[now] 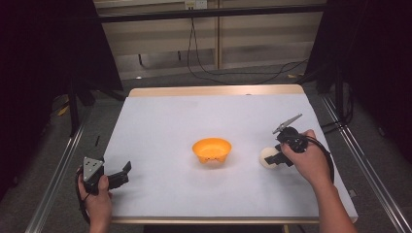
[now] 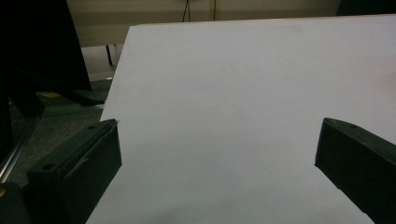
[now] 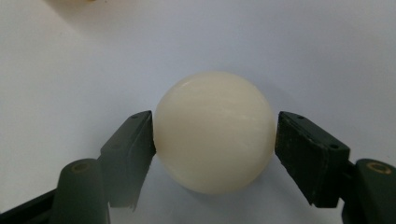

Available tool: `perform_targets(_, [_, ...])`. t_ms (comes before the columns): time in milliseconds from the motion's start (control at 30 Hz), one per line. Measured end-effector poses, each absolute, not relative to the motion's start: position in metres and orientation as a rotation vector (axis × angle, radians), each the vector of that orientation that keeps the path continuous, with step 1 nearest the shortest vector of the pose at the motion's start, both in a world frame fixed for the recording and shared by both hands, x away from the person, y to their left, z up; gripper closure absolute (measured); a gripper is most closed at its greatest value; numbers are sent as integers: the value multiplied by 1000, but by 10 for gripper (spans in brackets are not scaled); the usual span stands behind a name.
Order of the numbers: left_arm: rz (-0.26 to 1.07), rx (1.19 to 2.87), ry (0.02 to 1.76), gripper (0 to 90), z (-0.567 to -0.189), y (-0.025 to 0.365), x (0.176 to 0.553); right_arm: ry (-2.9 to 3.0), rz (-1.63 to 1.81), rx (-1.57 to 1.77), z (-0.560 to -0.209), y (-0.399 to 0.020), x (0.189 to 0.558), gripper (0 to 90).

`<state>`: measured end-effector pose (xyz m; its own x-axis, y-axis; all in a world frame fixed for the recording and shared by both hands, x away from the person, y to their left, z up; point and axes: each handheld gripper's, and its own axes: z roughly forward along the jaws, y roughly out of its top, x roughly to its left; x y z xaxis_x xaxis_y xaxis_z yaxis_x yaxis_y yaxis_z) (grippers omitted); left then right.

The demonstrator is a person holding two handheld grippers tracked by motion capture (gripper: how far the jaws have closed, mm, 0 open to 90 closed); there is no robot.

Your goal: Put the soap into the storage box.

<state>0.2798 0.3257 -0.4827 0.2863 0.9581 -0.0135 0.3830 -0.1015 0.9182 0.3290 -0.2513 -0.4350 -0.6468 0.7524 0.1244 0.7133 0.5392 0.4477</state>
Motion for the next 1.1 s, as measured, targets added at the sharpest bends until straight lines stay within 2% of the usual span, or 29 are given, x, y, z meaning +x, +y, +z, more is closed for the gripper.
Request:
perform_targets(467, [803, 1654, 1245, 2, -483, 325, 280, 2704, 680, 1298, -445, -246, 333, 227])
perform_targets(1100, [800, 1651, 1243, 3, -483, 326, 280, 2717, 665, 1266, -458, -240, 334, 231])
